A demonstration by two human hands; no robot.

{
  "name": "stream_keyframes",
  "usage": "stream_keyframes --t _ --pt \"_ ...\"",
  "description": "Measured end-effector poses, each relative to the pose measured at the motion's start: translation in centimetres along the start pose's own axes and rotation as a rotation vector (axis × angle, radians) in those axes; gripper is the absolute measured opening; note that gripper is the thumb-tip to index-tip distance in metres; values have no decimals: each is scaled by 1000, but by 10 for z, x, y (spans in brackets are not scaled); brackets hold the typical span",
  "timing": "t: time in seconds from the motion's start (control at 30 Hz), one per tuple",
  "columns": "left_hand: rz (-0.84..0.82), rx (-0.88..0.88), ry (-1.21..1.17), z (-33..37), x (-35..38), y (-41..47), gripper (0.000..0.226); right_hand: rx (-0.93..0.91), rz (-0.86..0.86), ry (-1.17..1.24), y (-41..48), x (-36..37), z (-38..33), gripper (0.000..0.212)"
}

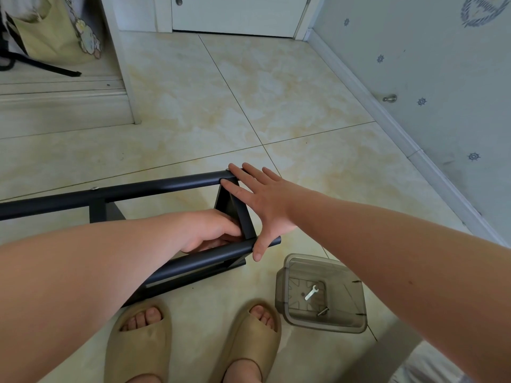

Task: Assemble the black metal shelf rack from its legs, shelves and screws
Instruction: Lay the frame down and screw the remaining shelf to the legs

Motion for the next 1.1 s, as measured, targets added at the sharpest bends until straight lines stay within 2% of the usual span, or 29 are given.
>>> stream_keyframes --t 0.13,0.2,0.37,0.6,0.77,0.97,1.1 --pt "-40 -22 -18 -2 0 -1 23 1 -3 -4 0 -1 0 162" --pt "-36 -25 -5 -2 0 -2 19 -1 -5 -8 0 -1 -1 161" --pt "44 52 211 0 -2 -1 13 -2 -6 -7 -1 -1 -1 161" --pt "31 17 98 -1 -3 2 11 -1 -3 -3 -1 -2 -1 161" --pt "-4 -12 28 -2 -3 2 23 -1 -10 -11 -1 -1 -1 161" --pt "47 44 173 0 -2 1 13 -1 -4 1 0 0 0 162" --pt "27 20 127 1 -2 0 10 2 0 1 1 0 0 162"
Point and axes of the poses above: each hand's wrist, its own y-axis towards the middle knuckle, its own x-axis out of the palm, z = x × y, the point moved 8 cm from there along y, towards the middle knuckle, and after that the axes turned 8 degrees about z, right-handed, at the moved point
